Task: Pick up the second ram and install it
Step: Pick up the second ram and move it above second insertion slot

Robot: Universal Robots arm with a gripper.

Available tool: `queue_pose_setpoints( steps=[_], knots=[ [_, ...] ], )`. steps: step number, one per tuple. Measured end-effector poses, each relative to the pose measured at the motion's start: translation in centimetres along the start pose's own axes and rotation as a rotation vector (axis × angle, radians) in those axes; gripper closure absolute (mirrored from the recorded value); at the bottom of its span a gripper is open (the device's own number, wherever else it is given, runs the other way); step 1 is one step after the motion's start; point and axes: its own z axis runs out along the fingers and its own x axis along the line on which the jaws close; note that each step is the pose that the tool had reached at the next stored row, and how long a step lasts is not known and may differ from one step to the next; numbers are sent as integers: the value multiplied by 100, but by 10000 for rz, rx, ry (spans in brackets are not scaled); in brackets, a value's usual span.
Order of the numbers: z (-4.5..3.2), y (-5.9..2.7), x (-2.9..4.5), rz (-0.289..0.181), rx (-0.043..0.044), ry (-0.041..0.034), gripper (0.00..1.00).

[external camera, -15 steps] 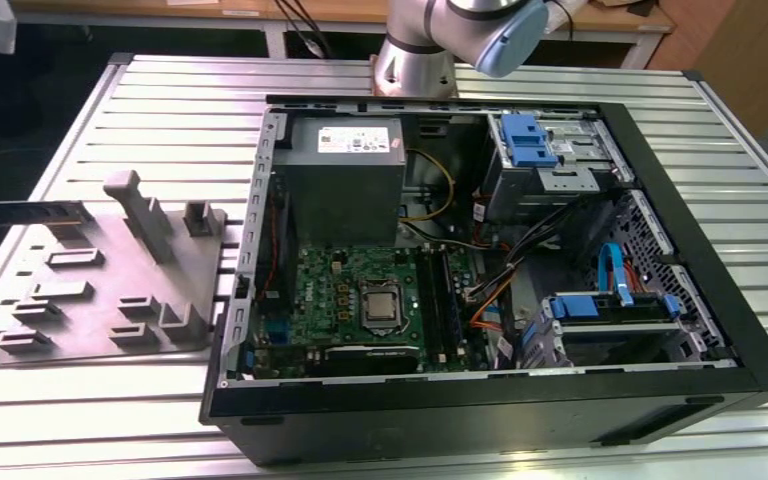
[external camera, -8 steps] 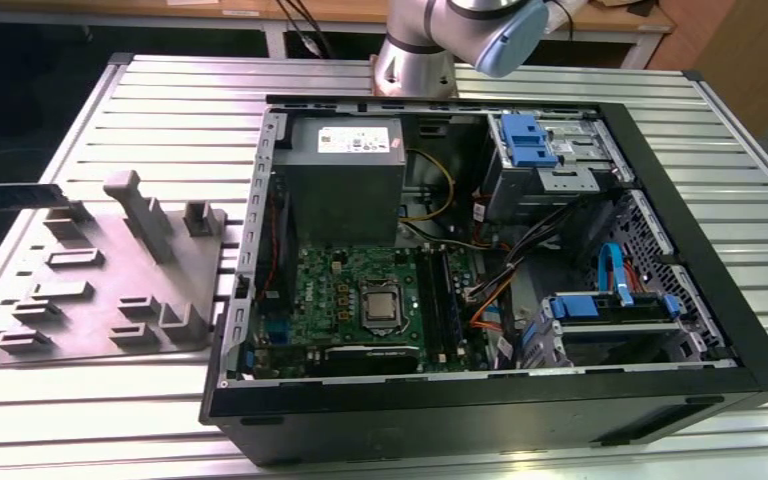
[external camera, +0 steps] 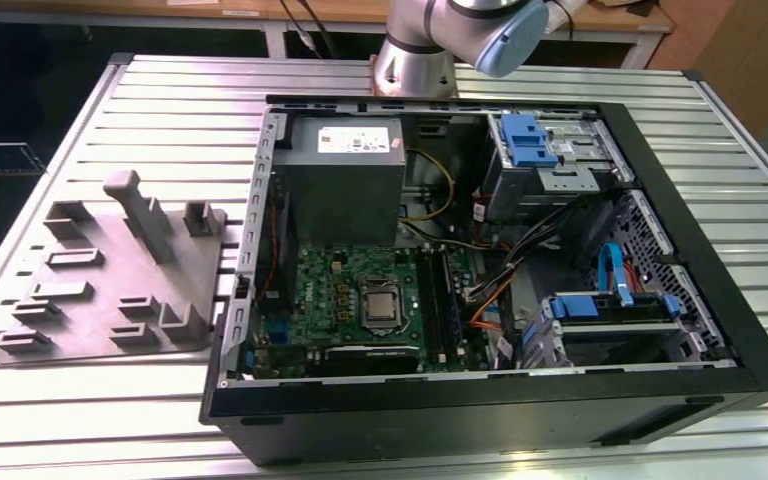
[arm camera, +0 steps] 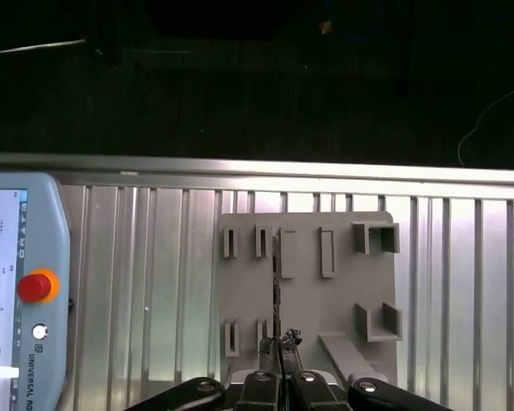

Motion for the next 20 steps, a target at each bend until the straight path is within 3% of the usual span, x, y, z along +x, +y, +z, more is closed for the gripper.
queue_pose_setpoints(
  steps=[2,11,20],
  knots=[
    [-39,2,0,0,0,0,88],
    [-43,-21,0,-1,-2,1,88],
    [-48,-252,5,0,0,0,88]
  ],
)
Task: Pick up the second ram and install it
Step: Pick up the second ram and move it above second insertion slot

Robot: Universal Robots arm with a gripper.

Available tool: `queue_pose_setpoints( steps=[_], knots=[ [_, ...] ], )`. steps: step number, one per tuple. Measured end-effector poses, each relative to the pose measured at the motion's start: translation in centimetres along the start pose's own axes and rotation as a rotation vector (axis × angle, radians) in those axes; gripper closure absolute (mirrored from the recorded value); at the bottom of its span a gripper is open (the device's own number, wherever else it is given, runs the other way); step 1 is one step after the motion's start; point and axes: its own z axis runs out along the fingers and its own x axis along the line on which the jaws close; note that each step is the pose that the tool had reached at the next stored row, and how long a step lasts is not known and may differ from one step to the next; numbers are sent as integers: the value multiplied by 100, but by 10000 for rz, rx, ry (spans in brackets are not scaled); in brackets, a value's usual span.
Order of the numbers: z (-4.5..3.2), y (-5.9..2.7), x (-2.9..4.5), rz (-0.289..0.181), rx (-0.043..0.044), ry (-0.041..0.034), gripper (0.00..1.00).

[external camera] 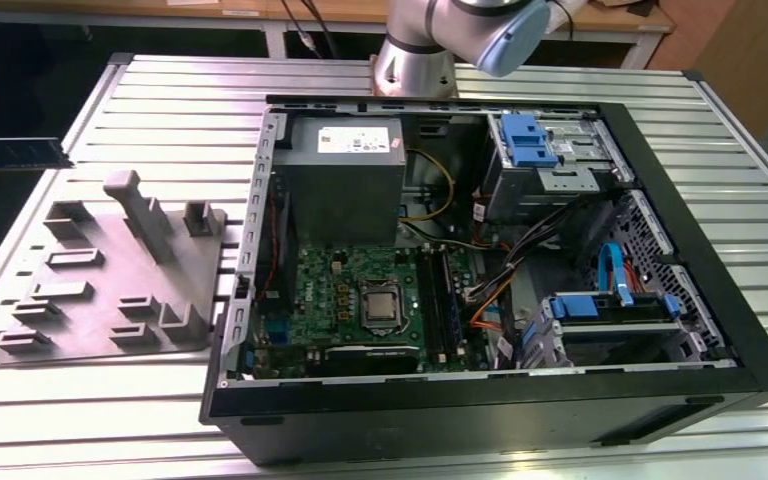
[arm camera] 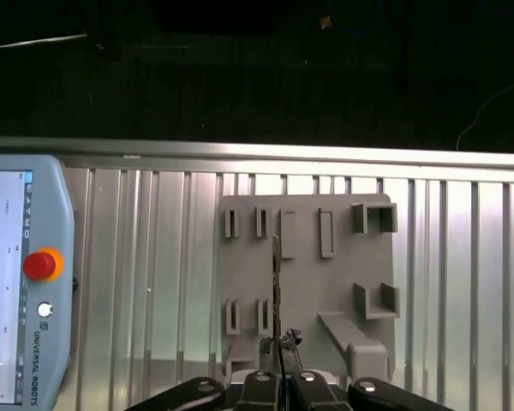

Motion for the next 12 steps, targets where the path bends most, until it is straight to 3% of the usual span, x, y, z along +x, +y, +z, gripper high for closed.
queue_pose_setpoints(
  steps=[12],
  knots=[
    [-12,-467,9,0,0,0,88]
  ],
)
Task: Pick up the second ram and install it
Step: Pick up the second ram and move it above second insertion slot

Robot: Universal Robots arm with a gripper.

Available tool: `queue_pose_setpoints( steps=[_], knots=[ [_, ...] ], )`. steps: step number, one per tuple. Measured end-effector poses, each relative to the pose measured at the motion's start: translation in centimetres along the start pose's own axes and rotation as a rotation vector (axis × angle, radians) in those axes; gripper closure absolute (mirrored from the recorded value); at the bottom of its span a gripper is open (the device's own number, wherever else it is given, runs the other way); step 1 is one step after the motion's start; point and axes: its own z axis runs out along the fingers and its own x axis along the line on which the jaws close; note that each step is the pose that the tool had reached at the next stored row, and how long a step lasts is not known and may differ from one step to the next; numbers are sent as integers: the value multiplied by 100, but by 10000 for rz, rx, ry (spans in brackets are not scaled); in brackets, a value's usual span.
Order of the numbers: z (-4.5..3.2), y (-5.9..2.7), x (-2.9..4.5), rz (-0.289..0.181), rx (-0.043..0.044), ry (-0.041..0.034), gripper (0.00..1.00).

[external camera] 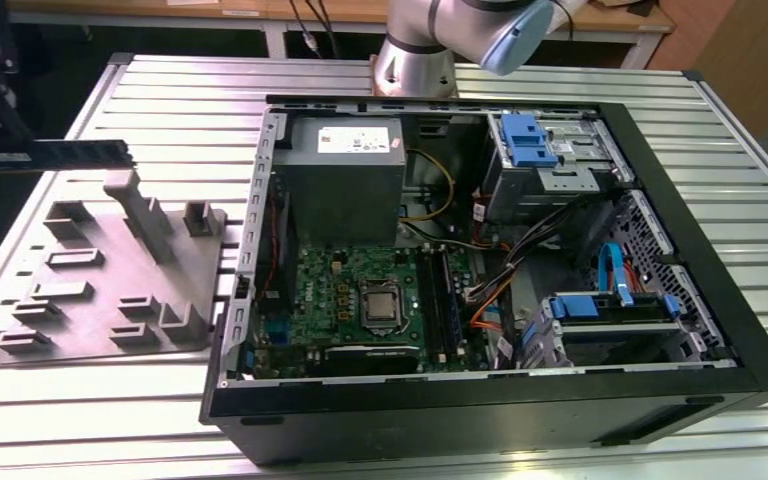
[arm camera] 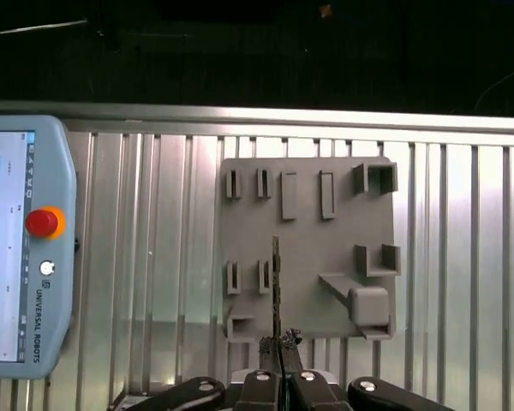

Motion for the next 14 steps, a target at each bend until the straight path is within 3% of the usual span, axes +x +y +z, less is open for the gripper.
queue_pose_setpoints(
  steps=[14],
  knots=[
    [-2,-613,12,0,-1,1,88]
  ],
)
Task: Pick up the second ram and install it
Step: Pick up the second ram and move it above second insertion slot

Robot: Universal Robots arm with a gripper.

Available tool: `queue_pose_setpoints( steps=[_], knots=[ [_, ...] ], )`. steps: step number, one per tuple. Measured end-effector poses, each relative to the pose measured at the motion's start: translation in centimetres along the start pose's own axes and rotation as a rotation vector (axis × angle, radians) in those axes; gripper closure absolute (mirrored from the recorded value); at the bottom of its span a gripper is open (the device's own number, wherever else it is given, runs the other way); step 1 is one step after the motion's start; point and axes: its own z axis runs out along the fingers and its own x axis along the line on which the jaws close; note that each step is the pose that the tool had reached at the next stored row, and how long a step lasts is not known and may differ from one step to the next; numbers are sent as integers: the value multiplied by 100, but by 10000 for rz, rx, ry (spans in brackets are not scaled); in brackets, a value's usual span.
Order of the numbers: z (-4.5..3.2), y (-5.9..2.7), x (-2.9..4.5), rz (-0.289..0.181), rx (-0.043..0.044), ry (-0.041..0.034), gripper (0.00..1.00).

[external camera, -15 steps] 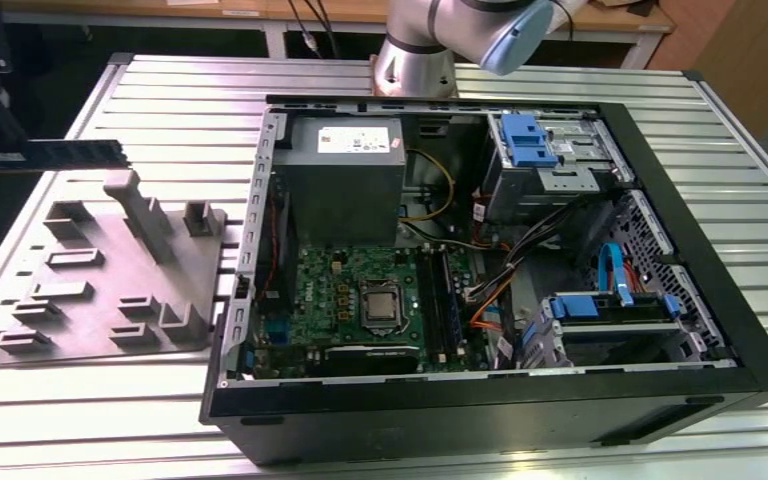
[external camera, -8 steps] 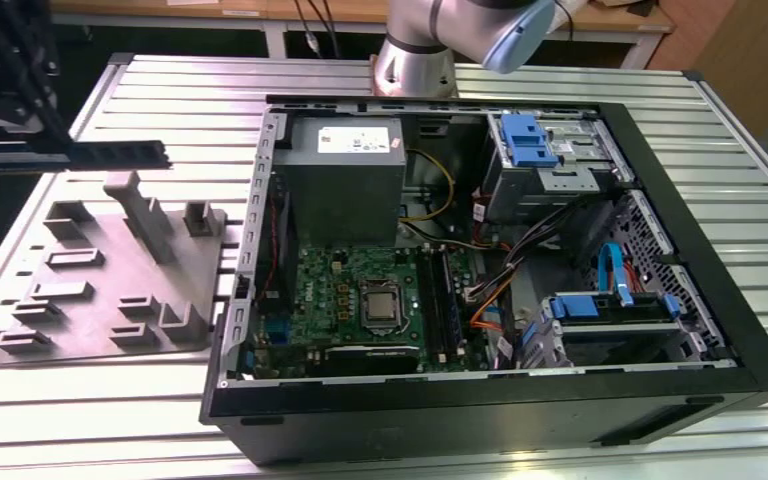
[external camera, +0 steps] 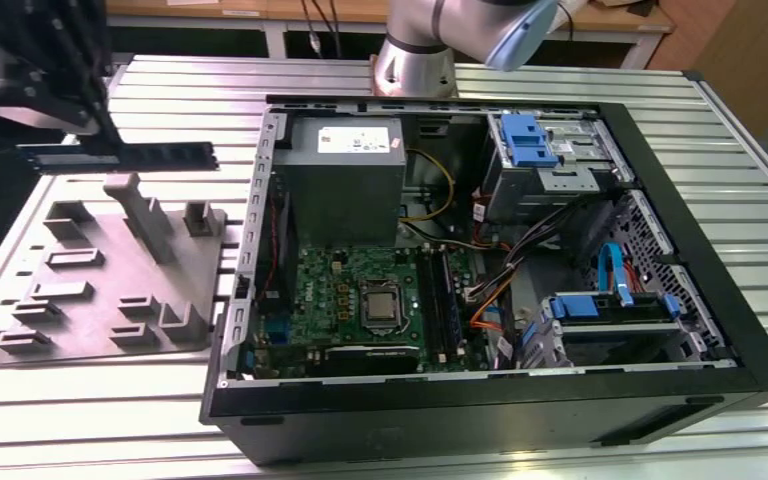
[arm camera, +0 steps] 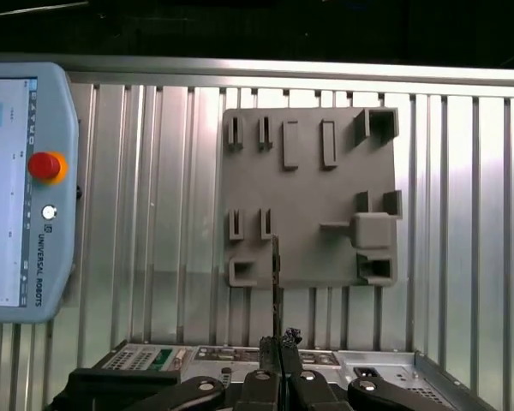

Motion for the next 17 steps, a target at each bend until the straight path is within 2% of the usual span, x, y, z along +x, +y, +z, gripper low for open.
queue_pose_setpoints(
  steps=[17],
  knots=[
    [17,-775,15,-1,1,-2,88]
  ],
)
